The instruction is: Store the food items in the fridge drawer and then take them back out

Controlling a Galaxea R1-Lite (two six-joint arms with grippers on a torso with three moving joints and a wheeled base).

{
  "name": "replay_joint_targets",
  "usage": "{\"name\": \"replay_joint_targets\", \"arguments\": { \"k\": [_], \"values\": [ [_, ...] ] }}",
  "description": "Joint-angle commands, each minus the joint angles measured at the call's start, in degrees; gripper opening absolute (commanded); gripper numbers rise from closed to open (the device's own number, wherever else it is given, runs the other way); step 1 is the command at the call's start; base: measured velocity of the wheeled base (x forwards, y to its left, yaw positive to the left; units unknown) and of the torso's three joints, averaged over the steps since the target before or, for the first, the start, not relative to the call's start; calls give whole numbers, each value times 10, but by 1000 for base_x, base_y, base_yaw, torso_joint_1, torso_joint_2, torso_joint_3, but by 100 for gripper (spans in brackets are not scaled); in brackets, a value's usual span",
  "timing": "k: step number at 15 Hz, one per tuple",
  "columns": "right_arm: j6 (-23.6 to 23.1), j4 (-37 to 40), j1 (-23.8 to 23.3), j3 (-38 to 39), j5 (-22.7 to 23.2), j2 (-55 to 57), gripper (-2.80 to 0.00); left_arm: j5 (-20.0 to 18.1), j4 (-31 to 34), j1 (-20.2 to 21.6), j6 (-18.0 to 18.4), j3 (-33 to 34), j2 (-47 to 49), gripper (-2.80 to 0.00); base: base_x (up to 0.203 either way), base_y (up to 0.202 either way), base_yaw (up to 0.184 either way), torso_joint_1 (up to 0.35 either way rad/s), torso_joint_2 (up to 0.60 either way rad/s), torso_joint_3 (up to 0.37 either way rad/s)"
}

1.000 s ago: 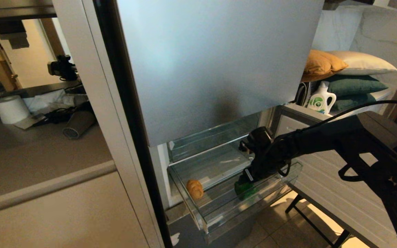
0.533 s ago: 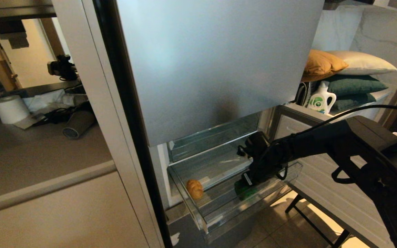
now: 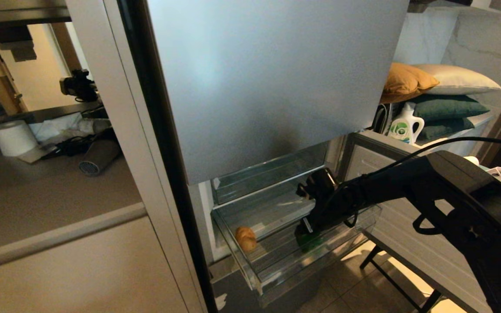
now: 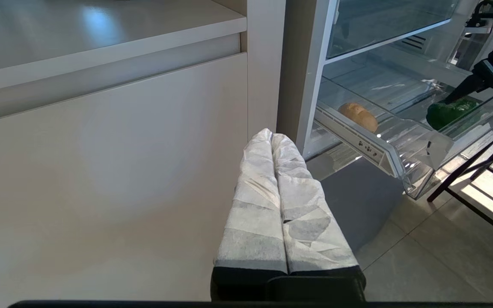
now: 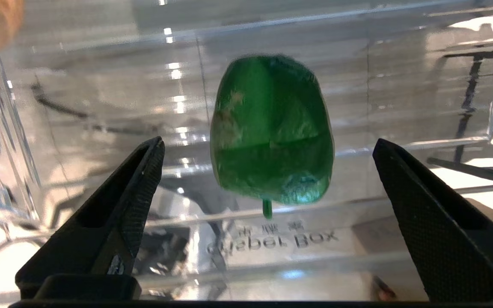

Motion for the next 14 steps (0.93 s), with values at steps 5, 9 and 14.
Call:
{"name": "replay_joint_targets", "arguments": {
  "k": [5,9,14],
  "values": [
    [15,-4,2,14,-4,3,0,0,0,0,0,6,0,-280,0,0,0,0,0,0],
    [17,-29,3,37,-23,8,0,0,0,0,0,6,0,-280,0,0,0,0,0,0],
    [18,-86,6,67,-34,15,0,0,0,0,-1,6,0,-280,0,0,0,0,0,0]
  ]
}}
